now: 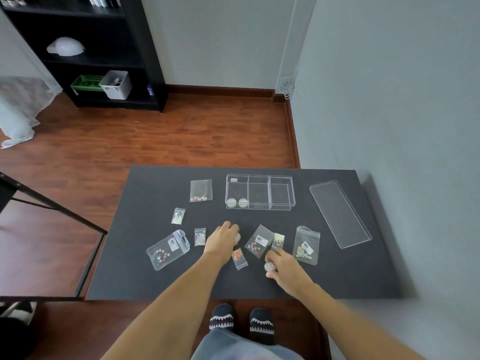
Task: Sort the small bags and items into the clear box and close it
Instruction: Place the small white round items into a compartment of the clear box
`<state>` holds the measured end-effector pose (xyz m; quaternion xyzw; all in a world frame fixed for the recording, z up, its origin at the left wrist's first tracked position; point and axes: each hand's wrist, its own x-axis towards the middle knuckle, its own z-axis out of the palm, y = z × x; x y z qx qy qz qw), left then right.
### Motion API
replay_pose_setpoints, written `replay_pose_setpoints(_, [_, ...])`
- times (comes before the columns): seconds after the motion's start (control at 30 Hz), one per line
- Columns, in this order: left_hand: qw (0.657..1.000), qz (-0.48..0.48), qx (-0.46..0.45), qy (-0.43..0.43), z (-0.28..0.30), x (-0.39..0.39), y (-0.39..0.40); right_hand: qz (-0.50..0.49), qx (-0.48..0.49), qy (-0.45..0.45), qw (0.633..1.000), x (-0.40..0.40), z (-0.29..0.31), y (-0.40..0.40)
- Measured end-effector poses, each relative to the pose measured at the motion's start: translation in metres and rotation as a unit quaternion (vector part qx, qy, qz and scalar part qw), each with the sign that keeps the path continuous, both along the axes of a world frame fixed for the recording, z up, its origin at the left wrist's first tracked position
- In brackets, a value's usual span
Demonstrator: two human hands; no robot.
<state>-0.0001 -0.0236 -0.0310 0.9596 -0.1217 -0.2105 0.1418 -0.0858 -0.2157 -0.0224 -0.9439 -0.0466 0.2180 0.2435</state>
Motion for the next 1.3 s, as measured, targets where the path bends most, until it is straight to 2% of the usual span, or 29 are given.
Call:
replay_pose_setpoints(0.27, [0.990, 0.034, -0.129, 0.043, 0.009, 0.009, 0.021, -0.061, 0.029, 0.030, 0.997, 0.016, 0.012, 0.005])
replay_pose_setpoints(0.43, [0.971, 0.052, -0.231, -0.028, 0.027, 0.035, 0.030, -0.133, 0.057, -0.031, 0.989, 0.049, 0.032, 0.004])
replay_pose_setpoints(0.57, [0.966, 0.039, -0.244, -0.071, 0.045, 0.074, 0.024, -0.158, 0.083, -0.067, 0.982, 0.077, 0.047, 0.002])
replay_pose_setpoints(0.7, [0.977, 0.035, -0.197, -0.074, 0.052, 0.108, 0.009, -0.159, 0.104, -0.089, 0.978, 0.100, 0.054, -0.004])
replay_pose_setpoints(0.9, [0.997, -0.011, -0.017, -0.073, 0.046, 0.136, -0.007, -0.141, 0.104, -0.109, 0.978, 0.126, 0.054, -0.017])
replay_pose_setpoints(1.1, [0.991, -0.063, 0.106, -0.060, 0.028, 0.148, -0.015, -0.114, 0.100, -0.106, 0.983, 0.145, 0.050, -0.032])
replay_pose_setpoints(1.3, [0.980, -0.072, 0.166, -0.077, 0.020, 0.150, -0.019, -0.089, 0.106, -0.105, 0.985, 0.162, 0.046, -0.032])
